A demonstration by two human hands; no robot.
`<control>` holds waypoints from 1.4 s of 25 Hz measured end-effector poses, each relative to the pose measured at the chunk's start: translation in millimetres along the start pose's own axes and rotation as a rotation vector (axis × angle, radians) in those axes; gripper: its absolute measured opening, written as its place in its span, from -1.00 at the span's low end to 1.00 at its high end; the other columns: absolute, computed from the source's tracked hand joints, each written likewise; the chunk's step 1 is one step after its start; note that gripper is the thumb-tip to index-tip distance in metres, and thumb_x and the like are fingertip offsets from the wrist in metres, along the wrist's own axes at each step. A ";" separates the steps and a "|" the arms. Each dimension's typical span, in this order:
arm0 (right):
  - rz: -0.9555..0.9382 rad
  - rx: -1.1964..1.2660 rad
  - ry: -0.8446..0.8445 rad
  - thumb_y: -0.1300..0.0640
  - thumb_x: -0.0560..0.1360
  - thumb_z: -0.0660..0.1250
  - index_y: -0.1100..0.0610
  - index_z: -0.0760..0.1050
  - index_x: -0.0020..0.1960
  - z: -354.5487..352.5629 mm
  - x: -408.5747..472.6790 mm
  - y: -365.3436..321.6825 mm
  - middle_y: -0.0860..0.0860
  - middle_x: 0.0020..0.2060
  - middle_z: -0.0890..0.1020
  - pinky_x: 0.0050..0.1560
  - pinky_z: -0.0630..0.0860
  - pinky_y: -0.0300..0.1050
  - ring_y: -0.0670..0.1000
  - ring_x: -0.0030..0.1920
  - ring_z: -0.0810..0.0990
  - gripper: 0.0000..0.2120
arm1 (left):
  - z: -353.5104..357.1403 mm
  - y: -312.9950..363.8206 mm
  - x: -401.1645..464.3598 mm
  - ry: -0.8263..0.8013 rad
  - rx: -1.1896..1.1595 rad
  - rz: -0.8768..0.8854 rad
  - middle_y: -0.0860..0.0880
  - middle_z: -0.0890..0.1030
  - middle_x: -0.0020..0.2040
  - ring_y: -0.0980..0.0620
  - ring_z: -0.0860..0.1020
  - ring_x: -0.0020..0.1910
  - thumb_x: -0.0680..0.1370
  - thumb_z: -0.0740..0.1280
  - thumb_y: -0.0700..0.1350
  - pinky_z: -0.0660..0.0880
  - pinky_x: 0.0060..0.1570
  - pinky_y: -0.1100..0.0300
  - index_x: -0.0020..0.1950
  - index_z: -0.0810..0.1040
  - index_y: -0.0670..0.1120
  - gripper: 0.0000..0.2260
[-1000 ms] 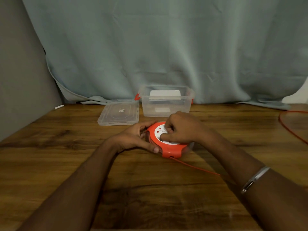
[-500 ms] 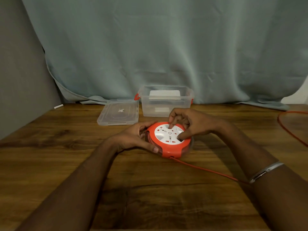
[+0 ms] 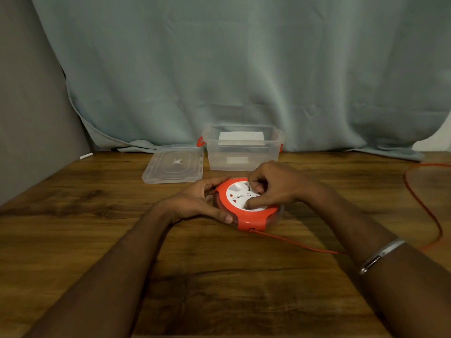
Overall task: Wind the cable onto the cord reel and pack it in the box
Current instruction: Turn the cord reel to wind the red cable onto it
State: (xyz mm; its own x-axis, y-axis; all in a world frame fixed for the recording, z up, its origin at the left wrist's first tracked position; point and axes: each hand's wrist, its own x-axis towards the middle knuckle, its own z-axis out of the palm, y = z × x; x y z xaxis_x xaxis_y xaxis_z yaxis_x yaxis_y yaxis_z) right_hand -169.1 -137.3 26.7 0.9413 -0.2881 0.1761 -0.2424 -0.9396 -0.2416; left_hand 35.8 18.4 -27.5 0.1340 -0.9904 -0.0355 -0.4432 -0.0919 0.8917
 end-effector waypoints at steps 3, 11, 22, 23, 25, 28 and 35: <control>-0.044 -0.055 0.044 -0.16 0.41 0.48 0.12 0.34 -0.47 10.8 2.8 -6.6 -0.02 -0.57 0.38 -0.37 0.30 -0.03 -0.03 -0.49 0.35 -0.50 | 0.0 1.5 -0.1 0.008 0.012 0.001 0.10 0.48 0.49 0.10 0.49 0.45 0.12 0.76 0.00 0.46 0.48 0.04 0.66 0.26 0.08 0.18; -0.082 0.146 0.033 0.21 0.37 0.53 -0.01 0.59 -0.13 -12.4 0.1 -5.4 -0.16 -0.23 0.65 -0.28 0.48 -0.19 -0.22 -0.27 0.59 -0.81 | 2.4 4.3 -2.0 0.014 0.009 0.012 0.14 0.53 0.44 0.15 0.52 0.41 0.21 0.72 -0.11 0.48 0.44 0.17 0.63 0.29 0.07 0.06; -0.002 0.259 -0.112 0.20 0.34 0.67 0.02 0.42 0.20 -13.7 -5.3 15.2 -0.03 0.05 0.72 -0.26 0.53 -0.21 -0.21 -0.15 0.64 -0.42 | 0.6 1.5 -0.8 0.000 0.051 -0.004 0.13 0.42 0.55 0.10 0.41 0.51 0.18 0.76 -0.02 0.37 0.54 0.08 0.68 0.21 0.07 0.17; -0.006 0.231 -0.103 0.14 0.33 0.68 0.01 0.44 0.16 -11.7 -5.1 13.2 -0.01 0.00 0.71 -0.21 0.57 -0.05 -0.10 -0.10 0.65 -0.45 | 0.7 2.0 -0.9 -0.001 0.051 -0.003 0.12 0.42 0.55 0.10 0.41 0.51 0.21 0.76 -0.05 0.37 0.55 0.08 0.68 0.20 0.07 0.16; -0.010 0.162 -0.079 0.05 0.31 0.69 0.01 0.49 0.04 -8.2 -4.2 9.5 0.02 -0.11 0.69 -0.16 0.56 0.06 0.06 -0.11 0.64 -0.55 | 0.8 2.7 -0.9 -0.002 0.049 -0.005 0.11 0.41 0.56 0.10 0.41 0.51 0.22 0.75 -0.08 0.37 0.55 0.08 0.68 0.20 0.05 0.14; -0.003 0.085 -0.049 -0.05 0.29 0.64 0.04 0.52 -0.13 -5.0 -2.2 4.1 -0.01 -0.26 0.67 -0.21 0.55 0.08 0.04 -0.24 0.61 -0.65 | 0.2 0.9 0.0 0.002 0.042 0.000 0.11 0.45 0.53 0.09 0.43 0.49 0.18 0.76 -0.03 0.39 0.54 0.03 0.68 0.22 0.05 0.16; -0.046 -0.023 0.064 -0.22 0.30 0.40 0.11 0.40 -0.44 11.4 2.3 -7.4 -0.04 -0.56 0.42 -0.38 0.34 -0.04 -0.05 -0.49 0.37 -0.57 | -1.3 -1.7 2.0 -0.001 0.040 0.014 0.11 0.49 0.51 0.10 0.48 0.46 0.14 0.77 0.03 0.43 0.51 0.02 0.67 0.24 0.06 0.18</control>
State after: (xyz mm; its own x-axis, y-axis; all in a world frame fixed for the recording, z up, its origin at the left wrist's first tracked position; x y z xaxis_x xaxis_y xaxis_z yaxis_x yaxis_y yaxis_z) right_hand -162.5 -128.8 18.0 0.9348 -0.2553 0.2470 -0.2056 -0.9558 -0.2099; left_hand 38.0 16.7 -28.5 0.1267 -0.9917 -0.0235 -0.4797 -0.0820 0.8736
